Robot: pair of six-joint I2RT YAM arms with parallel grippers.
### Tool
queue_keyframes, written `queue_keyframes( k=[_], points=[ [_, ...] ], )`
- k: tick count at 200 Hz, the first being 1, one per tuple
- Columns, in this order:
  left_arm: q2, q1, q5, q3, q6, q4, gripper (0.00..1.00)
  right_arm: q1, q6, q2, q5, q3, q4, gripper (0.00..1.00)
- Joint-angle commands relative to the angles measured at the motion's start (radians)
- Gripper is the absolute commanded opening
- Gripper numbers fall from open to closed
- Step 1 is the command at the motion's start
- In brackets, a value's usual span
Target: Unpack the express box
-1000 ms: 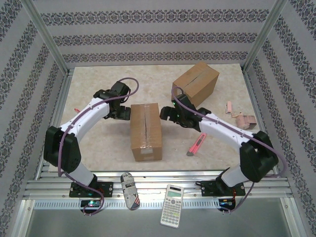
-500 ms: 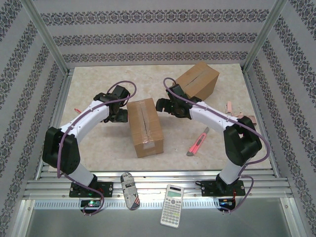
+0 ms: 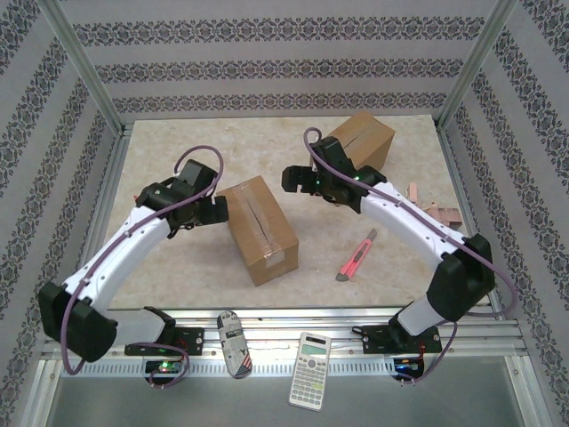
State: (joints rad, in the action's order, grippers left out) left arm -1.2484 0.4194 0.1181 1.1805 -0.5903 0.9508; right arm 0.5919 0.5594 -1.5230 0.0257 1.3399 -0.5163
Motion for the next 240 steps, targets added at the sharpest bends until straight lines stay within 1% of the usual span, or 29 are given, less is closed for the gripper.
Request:
queue_keyframes(
  k=[1,22,50,78,122,164,195,211,240],
  points=[
    [0.037,0.011,-0.192,-0.053,-0.035,-0.121,1.00,0.012,-0.036,0.042,0.013,-0.004,-0.073,0.95],
    [0.036,0.010,-0.235,-0.074,-0.048,-0.187,1.00,0.017,-0.026,0.067,-0.020,-0.020,-0.077,0.95],
    [0.026,0.011,-0.293,-0.121,-0.081,-0.324,1.00,0.049,-0.023,0.085,-0.062,-0.042,-0.061,0.95],
    [0.029,0.009,-0.290,-0.157,-0.112,-0.433,1.00,0.083,-0.023,0.086,-0.063,-0.049,-0.060,0.94],
    [0.019,-0.023,-0.292,-0.197,-0.130,-0.500,1.00,0.106,-0.013,0.091,-0.055,-0.077,-0.047,0.94],
    [-0.011,-0.063,-0.307,-0.253,-0.129,-0.558,1.00,0.119,-0.019,0.092,-0.034,-0.088,-0.057,0.93],
    [-0.015,-0.077,-0.332,-0.310,-0.141,-0.627,0.96,0.139,-0.029,0.089,-0.014,-0.087,-0.068,0.93],
    [-0.019,-0.079,-0.344,-0.332,-0.142,-0.651,0.93,0.157,-0.043,0.076,0.008,-0.065,-0.092,0.93],
    [-0.016,-0.078,-0.367,-0.371,-0.151,-0.684,0.92,0.212,-0.084,0.020,0.080,0.021,-0.169,0.93]
  ],
)
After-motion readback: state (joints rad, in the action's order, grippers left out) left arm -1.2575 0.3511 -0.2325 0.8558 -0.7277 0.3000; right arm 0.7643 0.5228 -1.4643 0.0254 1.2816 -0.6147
